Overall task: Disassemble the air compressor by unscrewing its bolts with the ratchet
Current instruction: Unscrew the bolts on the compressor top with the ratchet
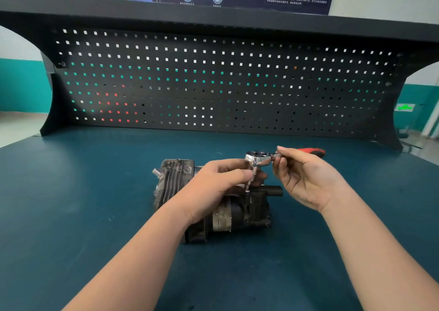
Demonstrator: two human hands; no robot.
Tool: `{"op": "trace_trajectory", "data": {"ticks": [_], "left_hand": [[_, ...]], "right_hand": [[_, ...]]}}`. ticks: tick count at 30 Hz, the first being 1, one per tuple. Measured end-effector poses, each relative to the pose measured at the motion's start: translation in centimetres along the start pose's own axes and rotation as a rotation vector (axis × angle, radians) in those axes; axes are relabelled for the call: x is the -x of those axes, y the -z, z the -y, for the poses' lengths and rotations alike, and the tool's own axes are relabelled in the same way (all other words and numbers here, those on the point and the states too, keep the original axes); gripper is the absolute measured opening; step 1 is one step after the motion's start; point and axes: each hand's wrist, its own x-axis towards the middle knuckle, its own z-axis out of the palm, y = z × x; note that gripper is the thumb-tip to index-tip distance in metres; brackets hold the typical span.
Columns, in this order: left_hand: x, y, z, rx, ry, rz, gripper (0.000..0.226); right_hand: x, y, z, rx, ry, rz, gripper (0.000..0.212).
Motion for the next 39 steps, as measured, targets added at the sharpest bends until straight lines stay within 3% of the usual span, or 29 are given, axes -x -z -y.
{"op": "trace_trajectory", "data": {"ticks": [4, 8, 11, 14, 17, 20, 22, 25, 31, 35, 39], "left_hand": [[-0.4, 0.2, 0.7, 0.0, 0.004, -0.087, 0.026], [-0.3, 0.2, 1.2, 0.034, -0.035, -0.108, 0.02], [-0.1, -0.1, 1.1, 0.056, -0.042, -0.143, 0.015], [-0.1, -0.8, 0.7, 0.019, -0.058, -0.204, 0.012], [0.0, -1.1, 0.6, -0.083, -0.132, -0.21, 0.02], [0.3, -0.9, 0.7, -0.087, -0.139, -0.197, 0.031], [0.4, -0.9, 0.6, -0.072, -0.124, -0.135, 0.018], [0.1, -1.1, 0.5, -0.107, -0.089, -0.099, 0.022], [-0.1, -1.7, 0.7, -0.054, -0.052, -0.2, 0.022], [-0.4, -1.8, 0.9, 0.071, -0.031, -0.217, 0.021], [-0.7, -1.8, 0.9, 0.074, -0.028, -0.223, 0.016]], "right_hand": [[-0.7, -0.3, -0.7, -0.011, 0.036, -0.055, 0.008], [0.2, -0.5, -1.7, 0.074, 0.308, -0.024, 0.017], [1.0, -0.3, -3.0, 0.247, 0.602, -0.093, 0.031], [2.2, -0.4, -4.2, 0.606, 1.029, -0.227, 0.03], [3.5, -1.4, -5.3, 1.049, 1.483, -0.11, 0.024], [3.9, -1.7, -6.1, 1.229, 1.675, -0.049, 0.033], [4.1, -1.5, -5.5, 1.11, 1.507, -0.057, 0.022], [4.1, -0.7, -3.8, 0.976, 1.209, 0.003, 0.02], [3.0, 0.1, -3.0, 0.85, 1.15, 0.096, 0.017], [1.4, 1.2, -1.6, 0.389, 0.761, 0.146, 0.023], [-0.1, 2.2, -1.1, 0.302, 0.552, 0.108, 0.031]]}}
